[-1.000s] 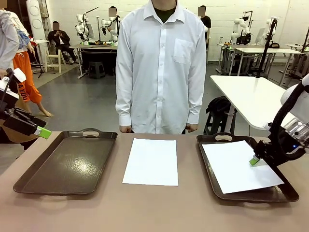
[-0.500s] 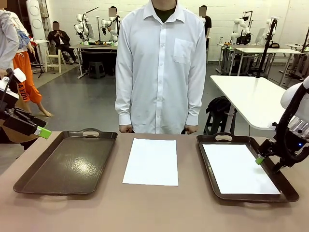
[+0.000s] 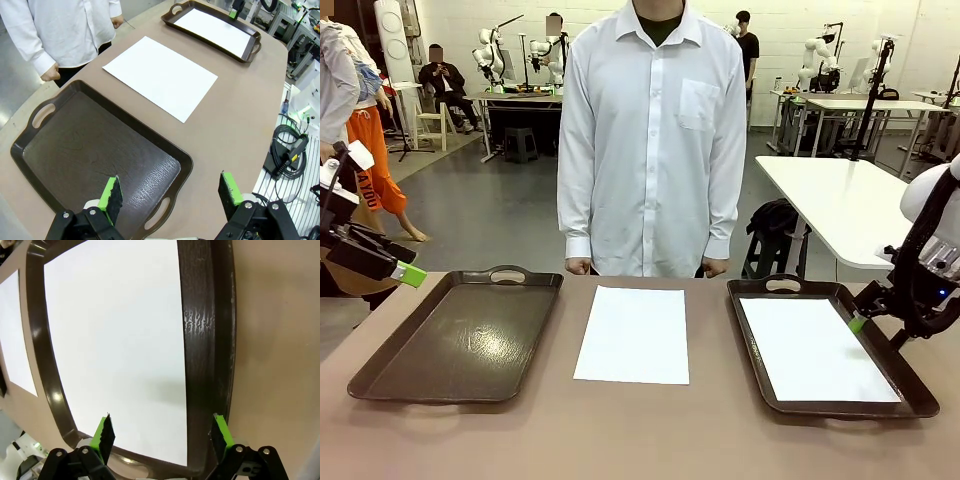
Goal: Sort the A4 documents.
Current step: Place the A4 Paper in the designated Handle tray.
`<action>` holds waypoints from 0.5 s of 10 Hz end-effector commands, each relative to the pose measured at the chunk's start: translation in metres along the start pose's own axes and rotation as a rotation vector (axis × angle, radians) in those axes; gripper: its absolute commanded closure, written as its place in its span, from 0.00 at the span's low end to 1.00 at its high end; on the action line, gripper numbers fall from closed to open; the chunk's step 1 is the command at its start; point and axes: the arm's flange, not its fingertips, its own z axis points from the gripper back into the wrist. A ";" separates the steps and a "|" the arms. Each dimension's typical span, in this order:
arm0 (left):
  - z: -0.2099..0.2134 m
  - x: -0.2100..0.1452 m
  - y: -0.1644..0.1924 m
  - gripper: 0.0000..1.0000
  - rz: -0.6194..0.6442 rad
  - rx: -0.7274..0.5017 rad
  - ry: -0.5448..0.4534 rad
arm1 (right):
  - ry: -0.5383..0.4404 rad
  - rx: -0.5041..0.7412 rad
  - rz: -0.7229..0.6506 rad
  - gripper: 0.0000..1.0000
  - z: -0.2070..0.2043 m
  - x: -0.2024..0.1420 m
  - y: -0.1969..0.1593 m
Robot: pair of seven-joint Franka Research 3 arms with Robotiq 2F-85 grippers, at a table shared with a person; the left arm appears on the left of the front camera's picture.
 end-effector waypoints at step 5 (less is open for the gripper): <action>0.000 -0.001 0.002 0.00 -0.013 -0.012 -0.014 | -0.004 -0.002 0.001 0.00 0.002 0.001 -0.001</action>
